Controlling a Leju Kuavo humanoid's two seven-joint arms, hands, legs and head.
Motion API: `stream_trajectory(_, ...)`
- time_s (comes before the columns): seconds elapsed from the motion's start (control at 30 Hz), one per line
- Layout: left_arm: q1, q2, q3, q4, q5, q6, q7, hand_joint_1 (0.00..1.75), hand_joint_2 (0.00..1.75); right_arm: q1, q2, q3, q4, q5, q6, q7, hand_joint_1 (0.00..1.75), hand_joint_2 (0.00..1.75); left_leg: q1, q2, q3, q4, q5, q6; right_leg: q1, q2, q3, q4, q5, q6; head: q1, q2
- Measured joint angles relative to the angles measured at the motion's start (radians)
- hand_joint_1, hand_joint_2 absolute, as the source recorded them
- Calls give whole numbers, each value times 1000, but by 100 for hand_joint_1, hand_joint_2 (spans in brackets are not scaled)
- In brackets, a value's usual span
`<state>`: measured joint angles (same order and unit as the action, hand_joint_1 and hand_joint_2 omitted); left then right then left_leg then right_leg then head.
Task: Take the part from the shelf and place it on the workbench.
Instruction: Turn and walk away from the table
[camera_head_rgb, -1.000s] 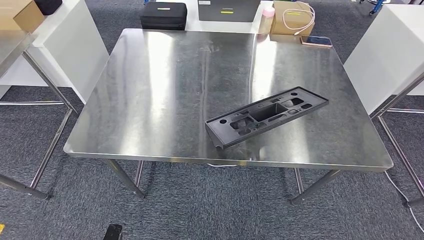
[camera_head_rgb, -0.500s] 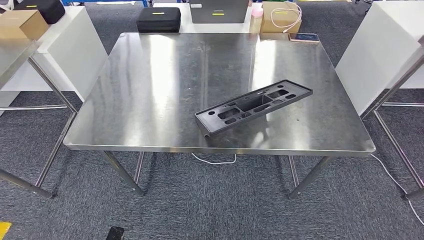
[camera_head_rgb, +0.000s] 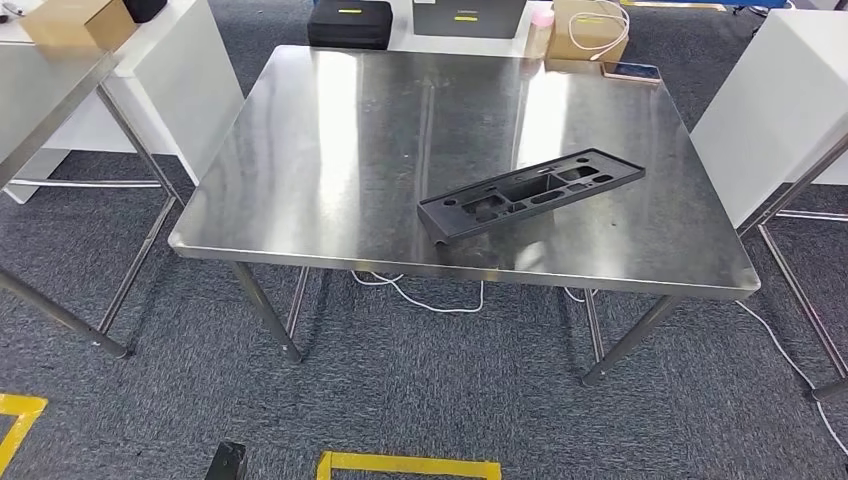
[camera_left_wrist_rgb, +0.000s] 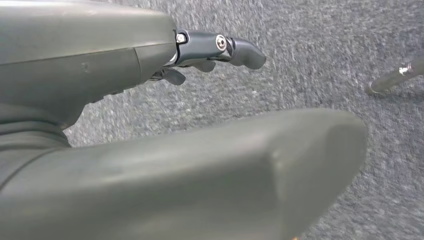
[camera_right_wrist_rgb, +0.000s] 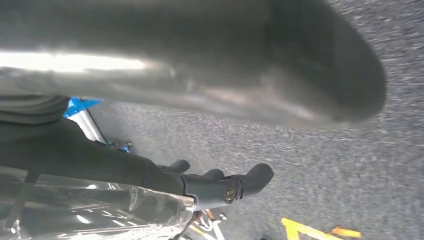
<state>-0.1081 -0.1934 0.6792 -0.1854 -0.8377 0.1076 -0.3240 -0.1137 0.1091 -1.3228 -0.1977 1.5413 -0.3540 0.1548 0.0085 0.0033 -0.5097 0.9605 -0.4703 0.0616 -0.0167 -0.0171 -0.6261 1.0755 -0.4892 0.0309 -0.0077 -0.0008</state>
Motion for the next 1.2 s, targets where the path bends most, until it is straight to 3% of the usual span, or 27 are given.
stream_trajectory(0.07,-14,0,0,-2,0,-12,9,0,0,0,-2,0,0,-7,2,0,0,0,-1,-2,-28,1,22,3,0,8,-39,126,-81,-6,5,0)
stream_trajectory(0.1,-18,0,0,-3,0,-13,12,0,0,0,-3,0,0,-10,4,-2,0,44,-1,-2,-42,1,32,2,0,10,-47,176,-102,-2,6,0)
stream_trajectory(0.13,-21,0,0,-5,0,-12,14,0,0,0,-4,0,0,-14,9,-5,0,87,-1,-1,-54,2,43,0,-1,10,-36,193,-102,7,7,0)
stream_trajectory(0.17,-23,0,0,-6,0,-12,14,0,0,0,-5,0,0,-18,19,-10,0,131,-1,-1,-66,3,54,-4,-4,10,-6,174,-87,20,8,0)
stream_trajectory(0.2,-25,0,-1,-7,0,-12,14,0,0,0,-7,-1,0,-22,31,-15,0,175,0,-1,-77,5,63,-8,-7,10,41,117,-63,32,8,0)
stream_trajectory(0.23,-27,0,-1,-8,0,-11,14,0,0,-1,-8,-1,1,-24,46,-21,0,175,1,-1,-87,9,73,-14,-12,12,96,36,-48,41,9,0)
stream_trajectory(0.27,-29,0,-1,-9,0,-11,14,0,0,-3,-10,0,1,-23,61,-26,0,175,0,-2,-98,12,81,-21,-11,17,146,-37,-41,41,9,0)
stream_trajectory(0.3,-31,0,-1,-11,0,-10,12,0,0,-2,-10,0,2,-20,72,-31,0,175,-1,-4,-105,16,89,-27,-9,21,175,-87,-41,36,10,0)
stream_trajectory(0.37,-32,0,-2,-14,3,-9,8,0,0,0,-12,1,3,-16,81,-42,0,175,-4,-7,-112,21,103,-36,-1,28,184,-111,-43,19,8,0)
stream_trajectory(0.43,-32,0,-3,-15,8,-7,3,0,0,1,-12,3,3,-15,72,-52,0,175,-1,-10,-120,28,105,-43,-5,23,165,-103,-34,3,6,0)
stream_trajectory(0.5,-32,1,-3,-16,12,-4,-1,0,0,-1,-12,6,3,-18,56,-64,0,175,4,-9,-143,82,41,-51,-8,17,146,-102,-17,-23,2,0)
stream_trajectory(0.57,-32,1,-3,-16,14,-3,-6,0,0,-1,-14,8,3,-21,43,-76,0,87,5,-7,-178,205,-66,-56,-2,11,125,-100,4,-41,0,0)
stream_trajectory(0.6,-32,1,-4,-17,15,-4,-9,0,0,-1,-15,8,3,-22,39,-82,0,44,5,-7,-190,268,-102,-57,2,9,113,-100,15,-45,-1,0)
stream_trajectory(0.63,-31,2,-4,-17,17,-6,-11,0,0,0,-17,8,3,-22,37,-88,0,0,5,-6,-191,310,-116,-55,7,7,99,-99,25,-46,-1,0)
stream_trajectory(0.67,-31,3,-4,-17,19,-9,-14,0,0,0,-18,9,3,-21,36,-94,0,0,3,-6,-175,317,-110,-51,12,7,86,-98,35,-47,-2,0)
stream_trajectory(0.7,-31,4,-5,-17,21,-11,-17,0,0,0,-19,11,3,-18,37,-98,0,0,1,-6,-140,286,-90,-42,17,6,74,-97,43,-47,-1,0)
stream_trajectory(0.73,-31,7,-5,-17,22,-13,-20,0,0,0,-20,14,3,-13,39,-101,0,0,-3,-7,-88,223,-67,-28,20,6,65,-97,51,-47,-1,0)
stream_trajectory(0.8,-31,13,-6,-21,22,-14,-24,0,0,0,-18,23,4,-1,46,-101,0,0,-20,-4,13,76,-49,6,24,6,52,-98,68,-42,0,0)
stream_trajectory(0.87,-31,17,-6,-24,22,-14,-26,0,0,1,-18,31,6,3,51,-101,0,0,-36,-3,52,0,-47,22,19,3,43,-102,86,-28,0,0)
stream_trajectory(0.93,-30,16,-7,-25,21,-14,-27,0,0,3,-22,35,7,3,52,-101,0,0,-37,-5,49,-18,-24,24,17,2,36,-108,99,-13,-4,0)
stream_trajectory(0.97,-30,15,-7,-25,20,-15,-27,0,0,5,-24,37,8,2,53,-101,0,0,-34,-3,45,-26,-11,26,18,4,28,-100,90,-10,-6,0)
stream_trajectory(1.0,-31,14,-7,-25,18,-15,-26,0,0,6,-24,39,8,1,53,-101,0,0,-29,-1,40,-34,2,28,20,7,15,-74,67,-11,-4,0)
stream_trajectory(1.07,-33,10,-9,-25,12,-17,-23,0,0,8,-28,41,9,-1,54,-101,0,0,-25,1,20,-39,22,25,17,13,-29,43,-13,-16,-1,0)
stream_trajectory(1.13,-32,7,-12,-26,10,-20,-20,0,0,9,-31,42,9,-1,55,-101,0,0,-24,2,-4,-37,39,21,9,14,-59,167,-69,-8,2,0)
stream_trajectory(1.17,-32,7,-15,-26,9,-21,-18,0,0,9,-31,43,9,-1,56,-102,0,44,-22,3,-16,-35,48,17,5,14,-53,189,-71,3,2,0)
stream_trajectory(1.2,-32,6,-17,-26,9,-22,-17,0,0,10,-32,44,9,0,58,-102,0,87,-20,4,-28,-34,56,13,0,14,-28,173,-57,17,2,0)
